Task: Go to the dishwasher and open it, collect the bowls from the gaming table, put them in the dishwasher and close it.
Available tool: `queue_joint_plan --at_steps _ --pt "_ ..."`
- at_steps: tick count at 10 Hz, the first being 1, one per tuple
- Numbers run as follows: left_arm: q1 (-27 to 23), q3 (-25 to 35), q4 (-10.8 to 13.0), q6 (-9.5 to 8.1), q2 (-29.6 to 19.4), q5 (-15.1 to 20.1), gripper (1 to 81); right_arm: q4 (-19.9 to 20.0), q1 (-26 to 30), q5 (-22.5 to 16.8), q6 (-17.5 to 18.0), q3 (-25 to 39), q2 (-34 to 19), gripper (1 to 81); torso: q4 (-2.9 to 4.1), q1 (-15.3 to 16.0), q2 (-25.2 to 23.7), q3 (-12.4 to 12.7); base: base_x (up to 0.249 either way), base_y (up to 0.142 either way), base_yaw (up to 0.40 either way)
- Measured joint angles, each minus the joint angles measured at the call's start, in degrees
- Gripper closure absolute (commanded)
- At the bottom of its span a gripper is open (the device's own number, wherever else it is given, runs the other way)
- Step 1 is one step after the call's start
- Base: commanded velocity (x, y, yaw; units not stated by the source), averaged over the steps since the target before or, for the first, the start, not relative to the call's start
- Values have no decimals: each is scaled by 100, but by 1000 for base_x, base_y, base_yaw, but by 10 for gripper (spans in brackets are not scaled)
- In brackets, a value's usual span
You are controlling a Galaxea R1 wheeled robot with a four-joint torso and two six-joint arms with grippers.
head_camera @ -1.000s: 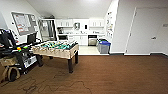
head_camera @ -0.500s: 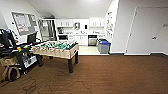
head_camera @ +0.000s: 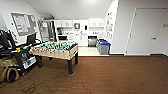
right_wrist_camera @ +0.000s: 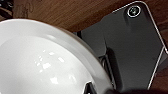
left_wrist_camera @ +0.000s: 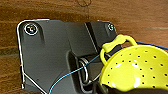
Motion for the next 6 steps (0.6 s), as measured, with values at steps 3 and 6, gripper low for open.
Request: queue_joint_plan --at_steps 3,6 --pt "-98 0 0 0 0 -11 811 -6 41 4 -16 0 2 811 0 8 2 -2 130 0 0" --pt "-63 0 0 0 0 -11 811 -9 46 1 -27 -6 2 811 0 13 5 -2 138 0 0"
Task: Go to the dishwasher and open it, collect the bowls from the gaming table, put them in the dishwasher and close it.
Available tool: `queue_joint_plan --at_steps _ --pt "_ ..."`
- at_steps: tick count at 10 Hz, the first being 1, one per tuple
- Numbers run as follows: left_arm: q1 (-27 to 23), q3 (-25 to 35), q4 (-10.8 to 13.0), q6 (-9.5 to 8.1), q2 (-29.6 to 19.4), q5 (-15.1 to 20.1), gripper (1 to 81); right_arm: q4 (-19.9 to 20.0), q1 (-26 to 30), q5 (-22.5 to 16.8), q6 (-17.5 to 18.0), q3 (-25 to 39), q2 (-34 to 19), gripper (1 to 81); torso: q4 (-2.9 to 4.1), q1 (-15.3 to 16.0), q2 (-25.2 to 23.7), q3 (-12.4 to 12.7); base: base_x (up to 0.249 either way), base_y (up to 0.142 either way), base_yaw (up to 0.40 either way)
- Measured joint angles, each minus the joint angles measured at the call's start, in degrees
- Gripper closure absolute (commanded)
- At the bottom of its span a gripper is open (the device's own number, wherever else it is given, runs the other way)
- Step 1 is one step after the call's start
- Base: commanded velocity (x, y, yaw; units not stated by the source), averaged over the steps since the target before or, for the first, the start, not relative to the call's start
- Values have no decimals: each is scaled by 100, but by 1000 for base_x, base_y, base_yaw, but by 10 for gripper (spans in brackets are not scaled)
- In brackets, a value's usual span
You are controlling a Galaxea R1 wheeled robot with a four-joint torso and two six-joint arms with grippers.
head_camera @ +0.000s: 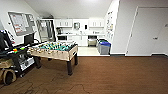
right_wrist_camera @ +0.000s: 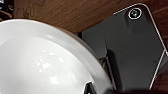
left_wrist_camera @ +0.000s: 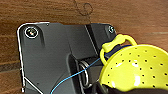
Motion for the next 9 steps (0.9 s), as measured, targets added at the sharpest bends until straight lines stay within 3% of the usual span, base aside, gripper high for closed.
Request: queue_joint_plan --at_steps 7,9 --pt "13 0 0 0 -2 -5 811 0 0 -1 -1 -5 2 811 0 2 0 0 151 0 0" --pt "18 0 0 0 0 -6 811 0 -2 0 0 -5 2 811 0 2 0 0 155 -73 0"
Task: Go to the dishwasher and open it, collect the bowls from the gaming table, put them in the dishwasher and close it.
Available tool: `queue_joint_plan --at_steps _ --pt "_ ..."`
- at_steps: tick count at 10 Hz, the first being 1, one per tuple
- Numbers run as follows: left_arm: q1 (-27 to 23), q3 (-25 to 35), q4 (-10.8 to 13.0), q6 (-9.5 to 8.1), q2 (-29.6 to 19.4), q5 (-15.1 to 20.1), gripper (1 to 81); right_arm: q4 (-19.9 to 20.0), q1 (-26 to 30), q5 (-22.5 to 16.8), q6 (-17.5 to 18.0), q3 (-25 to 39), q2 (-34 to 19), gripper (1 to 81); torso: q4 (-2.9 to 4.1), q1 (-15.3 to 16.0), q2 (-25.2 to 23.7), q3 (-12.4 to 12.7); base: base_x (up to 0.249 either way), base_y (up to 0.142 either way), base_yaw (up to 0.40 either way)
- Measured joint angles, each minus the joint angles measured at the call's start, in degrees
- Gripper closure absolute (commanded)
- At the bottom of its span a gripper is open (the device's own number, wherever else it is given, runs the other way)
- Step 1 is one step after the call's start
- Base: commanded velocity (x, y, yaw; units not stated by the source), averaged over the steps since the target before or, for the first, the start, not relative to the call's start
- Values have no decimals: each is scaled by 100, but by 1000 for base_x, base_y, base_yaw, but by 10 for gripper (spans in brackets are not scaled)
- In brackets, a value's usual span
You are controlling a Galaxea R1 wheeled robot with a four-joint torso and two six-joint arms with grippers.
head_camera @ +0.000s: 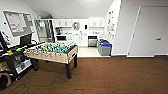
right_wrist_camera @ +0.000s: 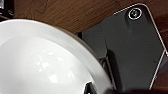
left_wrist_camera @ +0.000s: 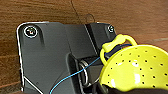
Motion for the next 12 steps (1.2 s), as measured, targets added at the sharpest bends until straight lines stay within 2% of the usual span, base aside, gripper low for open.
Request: queue_joint_plan --at_steps 6,12 --pt "-5 -4 0 0 -17 0 811 -2 5 0 -4 0 -2 811 2 -2 0 0 155 -84 0" --pt "-5 5 0 0 -6 -24 811 -9 -4 -6 -9 -6 0 811 0 -5 2 0 156 0 0"
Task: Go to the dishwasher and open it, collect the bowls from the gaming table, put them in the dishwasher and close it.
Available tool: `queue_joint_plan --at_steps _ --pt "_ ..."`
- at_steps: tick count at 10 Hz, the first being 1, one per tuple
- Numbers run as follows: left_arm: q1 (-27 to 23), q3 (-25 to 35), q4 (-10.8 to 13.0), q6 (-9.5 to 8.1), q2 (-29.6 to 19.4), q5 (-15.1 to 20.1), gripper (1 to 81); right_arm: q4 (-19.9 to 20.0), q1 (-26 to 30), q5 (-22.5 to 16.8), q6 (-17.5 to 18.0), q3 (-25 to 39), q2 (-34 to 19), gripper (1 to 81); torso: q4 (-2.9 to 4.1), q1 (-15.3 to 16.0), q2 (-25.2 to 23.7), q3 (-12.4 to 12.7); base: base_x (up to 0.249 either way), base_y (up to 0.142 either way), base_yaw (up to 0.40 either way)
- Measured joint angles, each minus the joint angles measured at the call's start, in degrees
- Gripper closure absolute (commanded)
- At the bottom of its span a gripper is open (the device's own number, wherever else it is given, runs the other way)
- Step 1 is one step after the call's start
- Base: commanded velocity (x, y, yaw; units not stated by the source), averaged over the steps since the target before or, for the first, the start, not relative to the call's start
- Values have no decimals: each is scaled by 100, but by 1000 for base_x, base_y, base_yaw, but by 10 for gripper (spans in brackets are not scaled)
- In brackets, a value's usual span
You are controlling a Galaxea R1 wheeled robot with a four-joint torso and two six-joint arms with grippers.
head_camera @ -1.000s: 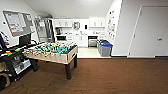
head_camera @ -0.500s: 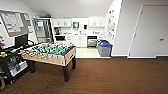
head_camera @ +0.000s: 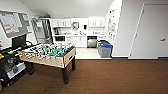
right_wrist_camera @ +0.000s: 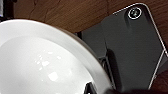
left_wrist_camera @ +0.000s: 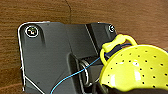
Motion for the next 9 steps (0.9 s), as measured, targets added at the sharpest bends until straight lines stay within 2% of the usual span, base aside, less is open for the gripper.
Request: queue_joint_plan --at_steps 4,9 --pt "-11 0 0 0 -11 -29 811 2 20 -2 -9 0 0 811 0 5 0 0 163 0 0" --pt "-61 -11 0 0 -11 -33 811 0 34 28 5 -11 11 811 0 0 0 0 167 -74 0"
